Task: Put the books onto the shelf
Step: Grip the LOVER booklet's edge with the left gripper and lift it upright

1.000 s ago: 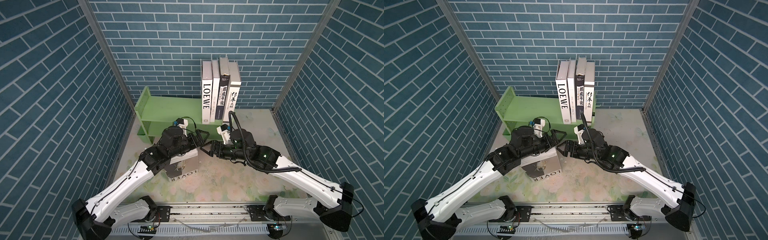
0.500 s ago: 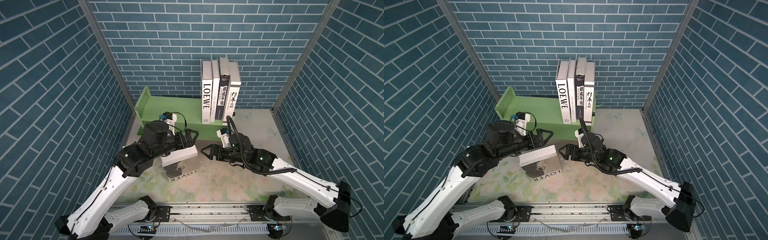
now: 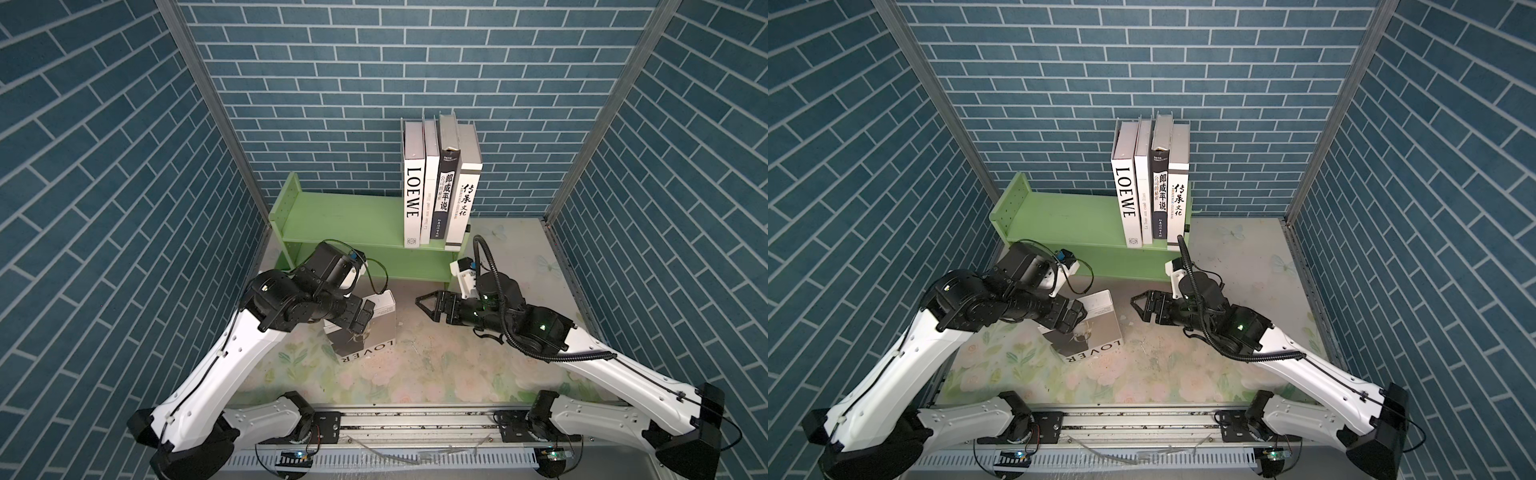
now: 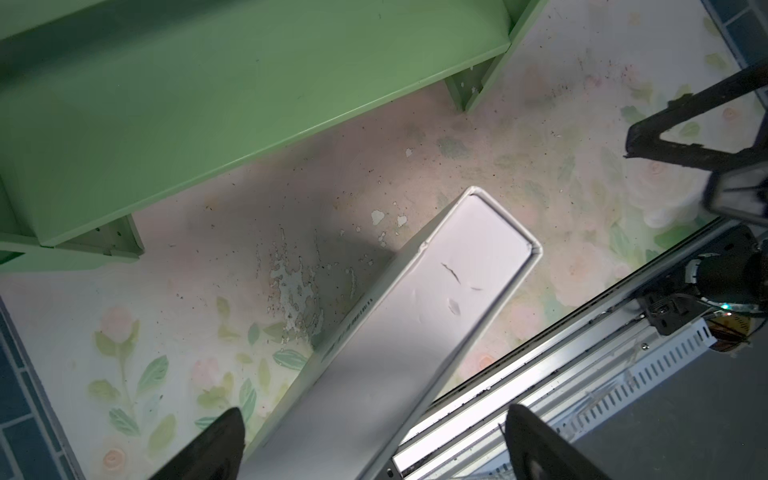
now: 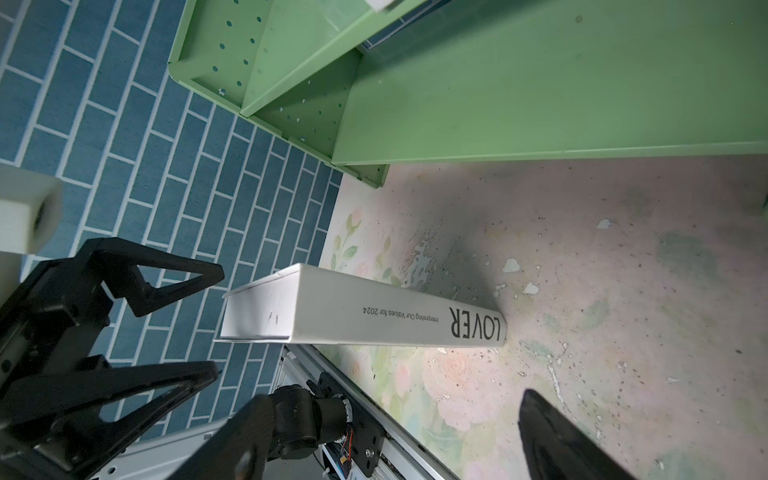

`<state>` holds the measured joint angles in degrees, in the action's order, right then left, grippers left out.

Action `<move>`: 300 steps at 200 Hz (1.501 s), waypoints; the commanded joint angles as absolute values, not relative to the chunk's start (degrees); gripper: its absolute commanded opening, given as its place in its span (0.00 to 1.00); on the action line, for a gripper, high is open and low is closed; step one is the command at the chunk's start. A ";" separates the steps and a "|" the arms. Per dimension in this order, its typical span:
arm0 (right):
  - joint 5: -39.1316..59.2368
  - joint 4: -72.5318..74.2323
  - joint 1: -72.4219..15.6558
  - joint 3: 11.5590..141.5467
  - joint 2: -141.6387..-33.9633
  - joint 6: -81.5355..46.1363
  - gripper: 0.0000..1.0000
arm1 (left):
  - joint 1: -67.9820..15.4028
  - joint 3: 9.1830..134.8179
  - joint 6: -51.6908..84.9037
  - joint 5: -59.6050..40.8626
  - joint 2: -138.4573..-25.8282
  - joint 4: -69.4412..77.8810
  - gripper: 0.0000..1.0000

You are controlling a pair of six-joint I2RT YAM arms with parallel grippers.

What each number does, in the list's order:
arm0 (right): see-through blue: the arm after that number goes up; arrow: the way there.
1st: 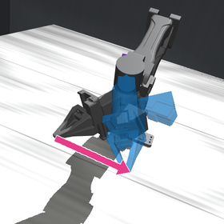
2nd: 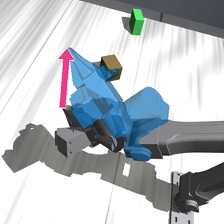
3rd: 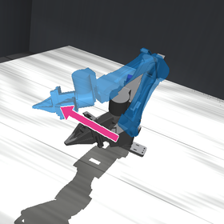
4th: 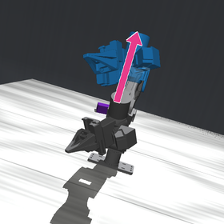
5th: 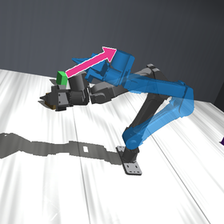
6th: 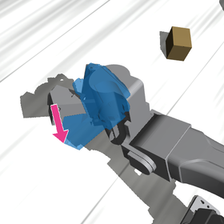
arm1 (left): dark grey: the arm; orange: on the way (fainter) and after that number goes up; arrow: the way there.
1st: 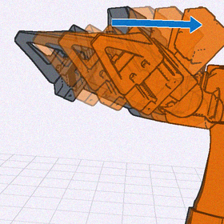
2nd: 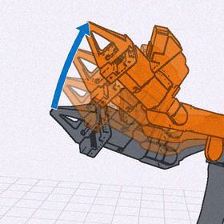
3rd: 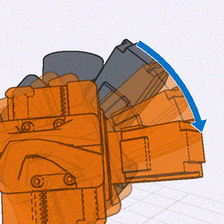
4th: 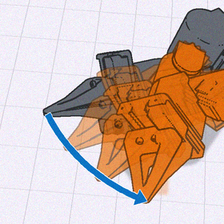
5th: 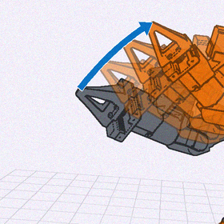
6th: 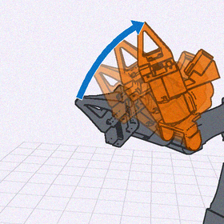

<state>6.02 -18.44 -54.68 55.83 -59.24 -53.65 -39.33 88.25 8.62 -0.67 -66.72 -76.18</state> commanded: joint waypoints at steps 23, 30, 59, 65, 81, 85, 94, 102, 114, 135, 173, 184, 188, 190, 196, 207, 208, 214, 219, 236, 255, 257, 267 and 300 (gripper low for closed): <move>1.44 -19.86 -54.49 53.81 -56.05 -55.26 0.93 | -39.36 90.09 -0.73 -2.45 -71.86 -77.34 0.97; 1.00 -20.01 -54.49 53.55 -55.70 -55.50 0.93 | -39.71 90.09 -1.27 -2.59 -72.62 -77.88 0.97; -0.51 -20.82 -54.49 52.92 -54.55 -56.15 0.93 | -40.32 88.99 -3.05 -3.03 -73.21 -78.37 0.96; -0.74 -20.96 -54.44 52.84 -54.41 -56.23 0.93 | -40.34 88.70 -3.44 -3.08 -73.45 -78.47 0.96; -1.14 -21.09 -54.40 52.78 -54.54 -56.40 0.93 | -40.51 87.92 -3.90 -2.80 -74.39 -78.66 0.92; -1.27 -21.04 -54.40 52.82 -54.65 -56.42 0.93 | -40.79 87.72 -4.01 -2.61 -74.67 -78.74 0.91; -1.39 -21.03 -54.42 52.98 -54.93 -56.43 0.93 | -41.51 87.55 -4.13 -1.94 -75.33 -78.68 0.87; -1.50 -20.96 -54.46 53.15 -55.25 -56.36 0.93 | -42.28 87.33 -4.33 -1.18 -75.71 -78.66 0.83; -1.49 -20.77 -54.38 53.46 -55.75 -56.42 0.93 | -43.28 87.36 -4.65 0.05 -76.18 -78.54 0.76; -1.43 -20.66 -54.35 53.70 -56.07 -56.37 0.93 | -44.58 87.09 -4.75 0.44 -76.20 -77.67 0.70; -2.02 -20.40 -53.99 52.93 -55.08 -56.82 0.93 | -47.04 85.91 -4.69 2.79 -77.24 -77.32 0.58; -2.32 -20.38 -53.79 52.49 -54.40 -57.28 0.93 | -47.94 85.72 -4.55 4.08 -77.43 -77.34 0.52; -2.33 -20.31 -53.70 52.24 -54.17 -57.51 0.93 | -48.27 85.69 -4.49 4.54 -77.48 -77.34 0.50; -2.43 -20.26 -53.59 52.10 -54.04 -57.62 0.93 | -48.43 85.69 -4.48 4.83 -77.46 -77.30 0.49; -2.39 -20.09 -53.41 51.60 -53.66 -57.90 0.94 | -48.75 85.74 -4.42 5.41 -77.48 -77.41 0.45; -2.35 -19.94 -52.98 50.93 -52.88 -58.83 0.94 | -49.16 86.16 -4.16 5.97 -77.43 -77.45 0.39; -2.36 -19.95 -52.90 50.86 -52.77 -58.90 0.94 | -49.23 86.19 -4.15 6.06 -77.47 -77.48 0.39; -2.20 -19.94 -52.73 50.52 -52.38 -59.45 0.94 | -49.51 86.46 -4.07 6.36 -77.50 -77.54 0.38; -2.02 -19.80 -52.51 50.25 -52.05 -59.92 0.94 | -49.77 86.72 -3.91 6.72 -77.44 -77.68 0.36; -1.03 -20.07 -51.50 50.01 -51.44 -61.92 0.95 | -50.77 88.02 -3.41 8.68 -77.36 -77.85 0.28; 1.62 -22.28 -49.40 51.35 -52.05 -64.99 0.97 | -51.45 90.33 -2.07 10.98 -76.39 -78.00 0.21; 2.07 -22.73 -49.11 51.69 -52.26 -65.42 0.97 | -51.53 90.61 -1.97 11.25 -76.31 -78.04 0.21; 4.50 -24.07 -47.30 52.83 -53.25 -67.42 0.98 | -52.15 92.60 -0.83 12.38 -75.33 -78.43 0.20; 18.71 -21.35 -43.19 57.33 -59.25 -71.10 0.98 | -55.61 98.00 4.17 16.76 -70.71 -80.94 0.20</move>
<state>7.53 -22.11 -45.08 52.93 -55.57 -65.76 -53.17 93.65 -0.36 11.51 -75.55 -77.97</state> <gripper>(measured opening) 0.980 0.434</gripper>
